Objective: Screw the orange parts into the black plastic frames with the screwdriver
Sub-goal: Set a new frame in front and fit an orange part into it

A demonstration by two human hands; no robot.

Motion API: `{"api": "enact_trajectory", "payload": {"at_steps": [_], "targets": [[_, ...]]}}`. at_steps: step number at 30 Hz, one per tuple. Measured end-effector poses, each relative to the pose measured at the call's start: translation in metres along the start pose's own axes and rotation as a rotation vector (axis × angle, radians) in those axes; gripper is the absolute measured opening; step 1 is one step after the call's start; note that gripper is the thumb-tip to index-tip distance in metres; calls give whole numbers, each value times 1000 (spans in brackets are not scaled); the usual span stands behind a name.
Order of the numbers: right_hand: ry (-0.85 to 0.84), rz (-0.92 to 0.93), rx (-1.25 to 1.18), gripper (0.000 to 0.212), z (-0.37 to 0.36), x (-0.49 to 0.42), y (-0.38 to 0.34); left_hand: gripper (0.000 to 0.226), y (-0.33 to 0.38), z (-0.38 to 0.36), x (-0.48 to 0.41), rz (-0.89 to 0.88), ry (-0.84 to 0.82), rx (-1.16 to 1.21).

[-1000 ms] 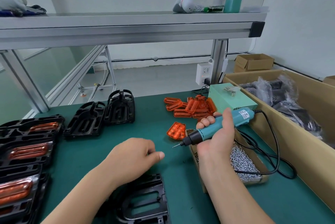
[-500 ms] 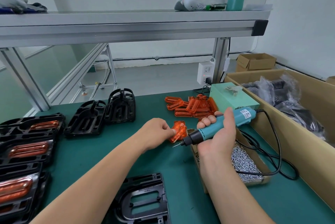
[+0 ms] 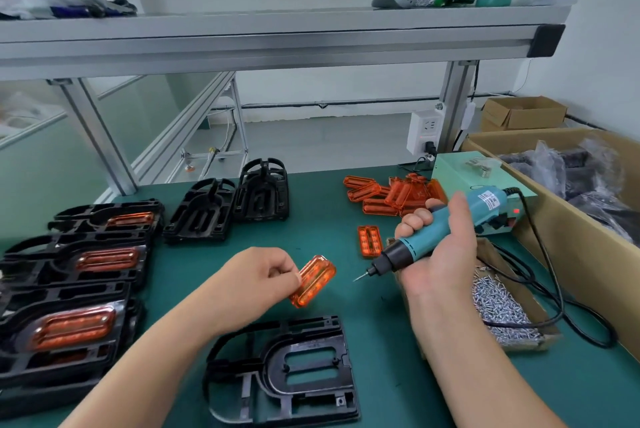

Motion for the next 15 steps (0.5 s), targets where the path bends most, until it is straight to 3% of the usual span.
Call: {"api": "enact_trajectory", "payload": {"at_steps": [10, 15], "targets": [[-185, -387, 395, 15, -10, 4, 21, 15, -11, -1, 24, -30, 87, -38], [-369, -471, 657, 16, -13, 13, 32, 10, -14, 3, 29, -45, 67, -33]]}}
Point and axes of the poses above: each hand's wrist, its own x-axis away from the middle knuckle, its own z-axis out of the back of the hand, y = z × x, the point moved 3 cm from there along -x, towards the middle knuckle, and after that the axes turned 15 degrees about -y, right-handed, at the moved point
